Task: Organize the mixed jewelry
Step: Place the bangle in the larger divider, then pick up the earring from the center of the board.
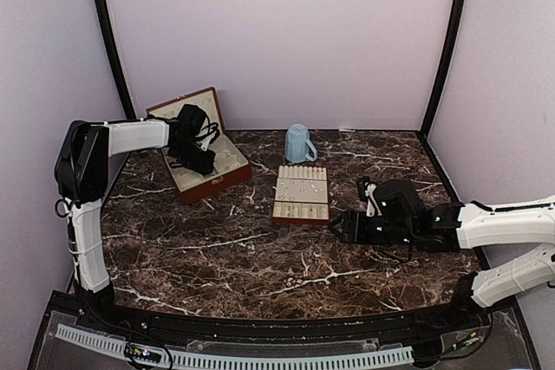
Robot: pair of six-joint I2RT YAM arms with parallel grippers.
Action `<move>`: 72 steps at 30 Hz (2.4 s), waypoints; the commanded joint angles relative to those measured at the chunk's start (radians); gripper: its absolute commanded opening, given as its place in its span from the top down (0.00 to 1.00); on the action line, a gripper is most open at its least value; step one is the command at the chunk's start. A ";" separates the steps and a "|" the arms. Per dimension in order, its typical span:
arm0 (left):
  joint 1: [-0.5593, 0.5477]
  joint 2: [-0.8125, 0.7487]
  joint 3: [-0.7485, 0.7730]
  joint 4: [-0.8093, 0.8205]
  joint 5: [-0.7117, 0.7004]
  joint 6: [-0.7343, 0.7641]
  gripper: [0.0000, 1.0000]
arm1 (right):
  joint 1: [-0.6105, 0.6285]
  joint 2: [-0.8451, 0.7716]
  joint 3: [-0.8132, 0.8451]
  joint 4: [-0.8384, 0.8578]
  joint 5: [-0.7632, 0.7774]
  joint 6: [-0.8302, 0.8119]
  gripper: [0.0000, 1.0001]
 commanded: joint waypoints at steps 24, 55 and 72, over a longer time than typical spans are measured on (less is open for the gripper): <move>0.007 -0.741 -0.386 0.274 0.077 -0.121 0.24 | 0.014 0.102 0.126 -0.071 -0.059 -0.120 0.42; 0.007 -0.866 -0.593 0.291 0.055 -0.067 0.18 | 0.288 0.683 0.645 -0.289 0.003 -0.262 0.57; 0.007 -0.834 -0.590 0.290 0.093 -0.066 0.19 | 0.338 0.625 0.529 -0.398 0.027 -0.194 0.62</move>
